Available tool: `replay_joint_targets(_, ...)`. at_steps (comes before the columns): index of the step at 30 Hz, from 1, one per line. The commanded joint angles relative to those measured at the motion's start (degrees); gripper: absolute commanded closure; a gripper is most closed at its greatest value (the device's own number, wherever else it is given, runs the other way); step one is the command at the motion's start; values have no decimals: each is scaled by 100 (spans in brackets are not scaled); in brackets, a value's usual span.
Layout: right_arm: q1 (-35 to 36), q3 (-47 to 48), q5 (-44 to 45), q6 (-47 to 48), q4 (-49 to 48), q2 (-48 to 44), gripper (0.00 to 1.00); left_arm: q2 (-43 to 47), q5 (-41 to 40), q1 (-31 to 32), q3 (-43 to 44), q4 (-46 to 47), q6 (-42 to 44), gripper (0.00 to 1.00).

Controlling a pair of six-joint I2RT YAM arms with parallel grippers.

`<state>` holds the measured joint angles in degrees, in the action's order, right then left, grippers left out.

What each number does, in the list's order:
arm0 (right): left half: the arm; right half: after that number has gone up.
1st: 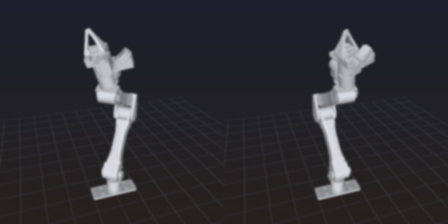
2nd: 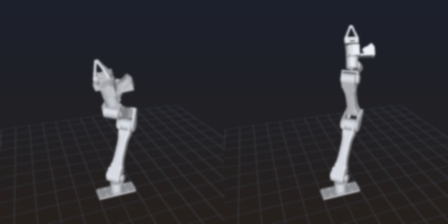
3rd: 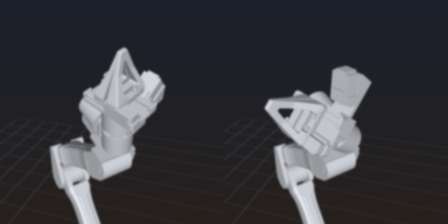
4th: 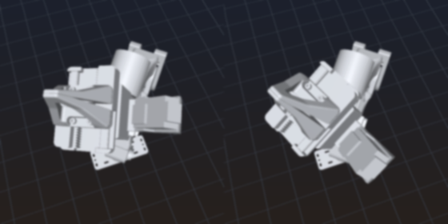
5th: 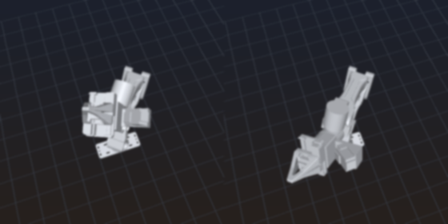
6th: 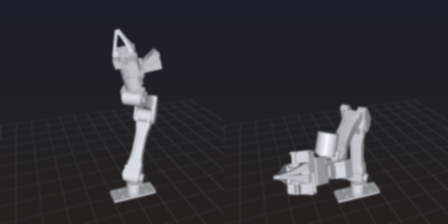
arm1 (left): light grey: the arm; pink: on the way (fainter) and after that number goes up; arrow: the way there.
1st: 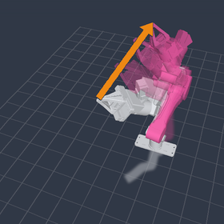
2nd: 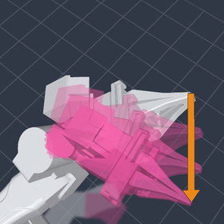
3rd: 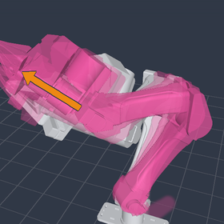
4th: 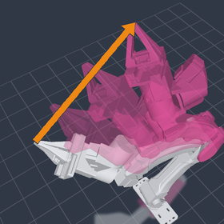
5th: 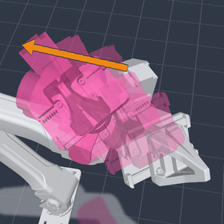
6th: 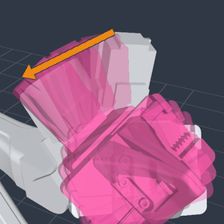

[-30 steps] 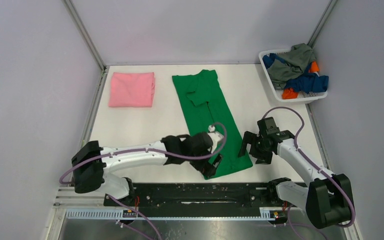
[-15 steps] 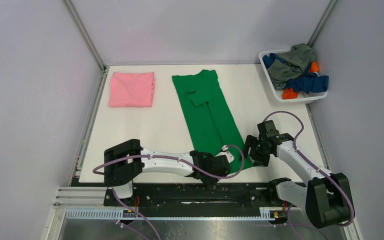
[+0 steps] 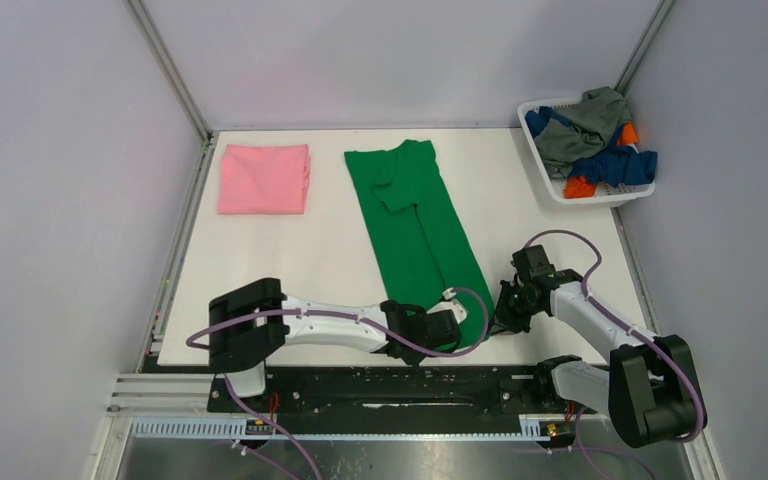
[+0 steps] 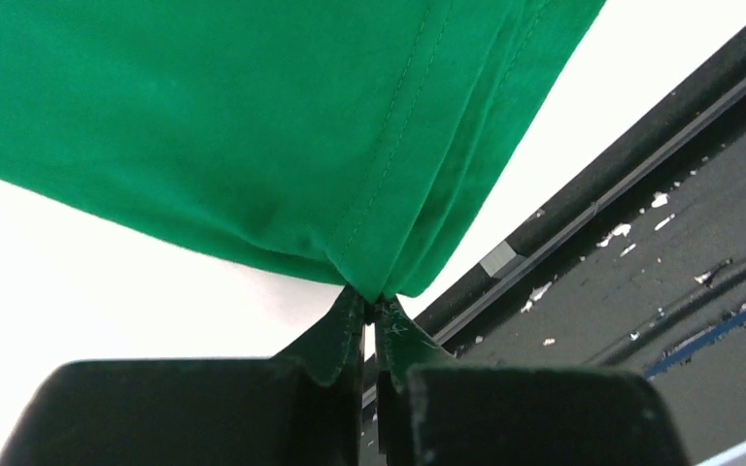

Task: Fold and stack the t-shirts
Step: Grab the bottom of the folded rectangular tshirt with both arms, then fold the folded rectangular tshirt in 1/3 of the way

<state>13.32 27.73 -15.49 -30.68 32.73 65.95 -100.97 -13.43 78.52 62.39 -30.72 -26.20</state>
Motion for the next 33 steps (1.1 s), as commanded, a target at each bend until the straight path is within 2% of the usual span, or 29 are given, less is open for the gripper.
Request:
replay_joint_targets(1, -31, 189, -433, 158, 234, -195, 96, 598, 114, -66, -99, 26, -153, 100)
replay_joint_targets(4, -30, 507, -642, 169, 307, -245, 100, 779, 320, -391, -8, 149, -210, 100)
replay_joint_targets(12, -29, 1759, -760, -113, 18, 179, 100, 1068, 500, -1550, 326, 529, 42, 100)
replay_joint_targets(21, -31, 3550, -742, -529, -582, 1954, 100, 831, 611, -3129, 735, 651, 159, 100)
replay_joint_targets(25, -31, 4564, -671, -402, -406, 2804, 100, 586, 473, -3564, 890, 636, 224, 100)
replay_joint_targets(33, -31, 5922, -711, -295, -370, 4199, 100, -74, 649, -4227, 1386, 884, 251, 100)
